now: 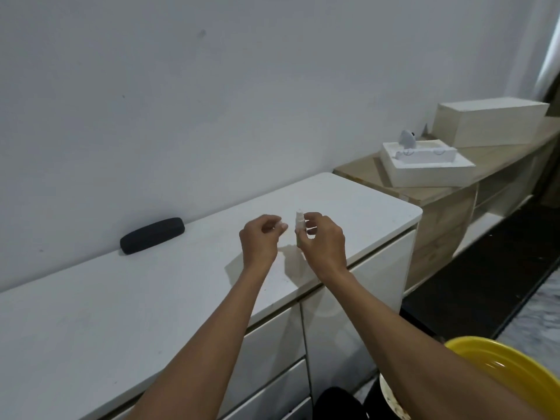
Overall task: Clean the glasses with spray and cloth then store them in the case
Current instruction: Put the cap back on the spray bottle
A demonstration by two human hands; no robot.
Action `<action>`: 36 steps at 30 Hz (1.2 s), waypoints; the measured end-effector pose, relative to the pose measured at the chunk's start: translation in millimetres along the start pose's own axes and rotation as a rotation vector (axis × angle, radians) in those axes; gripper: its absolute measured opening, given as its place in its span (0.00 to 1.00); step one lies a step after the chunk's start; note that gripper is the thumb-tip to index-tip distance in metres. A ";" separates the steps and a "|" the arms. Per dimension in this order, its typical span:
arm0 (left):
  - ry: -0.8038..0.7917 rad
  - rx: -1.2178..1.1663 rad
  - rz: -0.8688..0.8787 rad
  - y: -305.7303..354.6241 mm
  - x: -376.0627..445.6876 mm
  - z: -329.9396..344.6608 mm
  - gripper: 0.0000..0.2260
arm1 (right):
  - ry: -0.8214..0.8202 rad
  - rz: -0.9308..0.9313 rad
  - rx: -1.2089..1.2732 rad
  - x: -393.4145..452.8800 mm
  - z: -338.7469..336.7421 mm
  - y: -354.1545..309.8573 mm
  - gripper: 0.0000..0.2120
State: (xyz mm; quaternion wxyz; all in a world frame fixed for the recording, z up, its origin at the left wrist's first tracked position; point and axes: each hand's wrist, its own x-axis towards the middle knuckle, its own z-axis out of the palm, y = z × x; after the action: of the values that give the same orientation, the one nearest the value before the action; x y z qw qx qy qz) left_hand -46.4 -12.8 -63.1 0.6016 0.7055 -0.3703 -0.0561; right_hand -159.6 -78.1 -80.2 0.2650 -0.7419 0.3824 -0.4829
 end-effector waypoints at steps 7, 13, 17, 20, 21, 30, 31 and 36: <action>-0.122 -0.070 0.091 37.0 16.8 -0.4 0.06 | -0.031 0.066 0.094 -4.3 -1.7 -4.9 0.20; -0.053 -0.103 0.112 37.0 12.2 2.8 0.06 | -0.050 0.066 0.082 -3.4 -4.4 -4.3 0.20; -0.063 -0.142 0.123 36.4 11.3 3.1 0.05 | -0.059 0.058 0.082 -3.1 -3.0 -2.1 0.12; -0.129 -0.092 0.130 33.6 11.2 5.2 0.04 | -0.074 0.047 0.087 -4.1 -2.3 -1.5 0.11; -0.148 -0.077 0.130 32.3 10.6 6.5 0.04 | -0.074 0.045 0.093 -4.4 -2.4 -2.2 0.11; -0.129 -0.120 0.158 19.1 4.1 10.3 0.08 | -0.111 0.043 0.129 -1.0 -4.1 -3.0 0.08; -0.125 -0.130 0.156 18.0 3.2 11.0 0.08 | -0.113 0.044 0.138 -0.9 -4.3 -2.9 0.07; -0.105 -0.152 0.167 15.5 -2.2 13.6 0.10 | -0.114 0.041 0.145 -0.3 -3.2 -0.4 0.06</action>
State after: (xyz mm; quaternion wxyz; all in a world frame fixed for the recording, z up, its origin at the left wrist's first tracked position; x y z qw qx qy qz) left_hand -62.1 -22.6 -53.8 0.6358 0.6205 -0.4535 -0.0705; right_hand -162.5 -77.8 -78.8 0.3492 -0.7390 0.3459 -0.4608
